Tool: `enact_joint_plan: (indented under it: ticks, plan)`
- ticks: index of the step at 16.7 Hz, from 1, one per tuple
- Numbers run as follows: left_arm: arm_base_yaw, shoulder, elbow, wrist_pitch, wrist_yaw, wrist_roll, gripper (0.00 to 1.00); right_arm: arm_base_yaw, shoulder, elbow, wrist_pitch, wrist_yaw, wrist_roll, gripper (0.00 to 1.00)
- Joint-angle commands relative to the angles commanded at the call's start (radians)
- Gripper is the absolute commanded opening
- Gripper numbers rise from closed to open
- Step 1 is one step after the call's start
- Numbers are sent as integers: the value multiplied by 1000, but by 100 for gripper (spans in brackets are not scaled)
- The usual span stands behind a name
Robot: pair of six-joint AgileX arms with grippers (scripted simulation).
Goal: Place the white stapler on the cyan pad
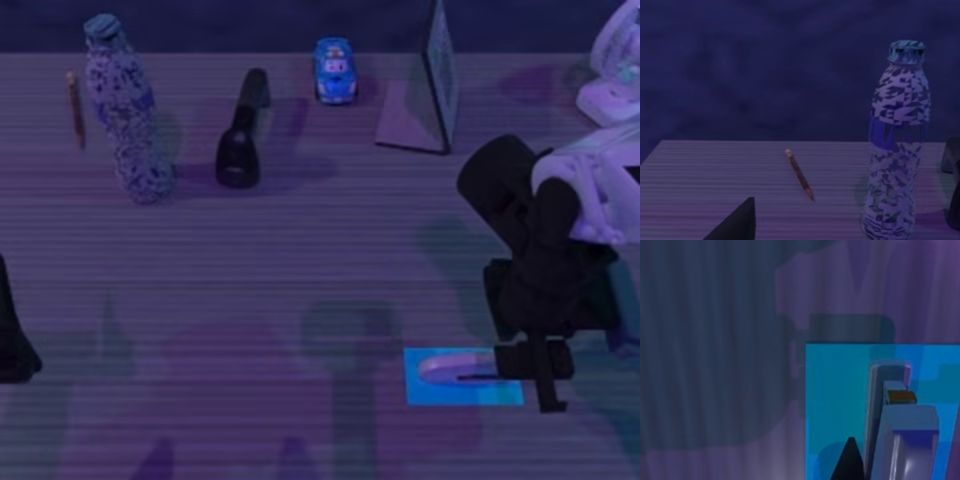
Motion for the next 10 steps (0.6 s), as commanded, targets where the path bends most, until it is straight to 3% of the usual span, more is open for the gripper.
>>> enact_joint_plan:
  ticks: [4, 10]
  plan:
    - [0, 0, 0, 0, 0, 0, 100, 0, 0, 0, 0, 0, 0, 98]
    - [0, 0, 0, 0, 0, 0, 100, 0, 0, 0, 0, 0, 0, 100]
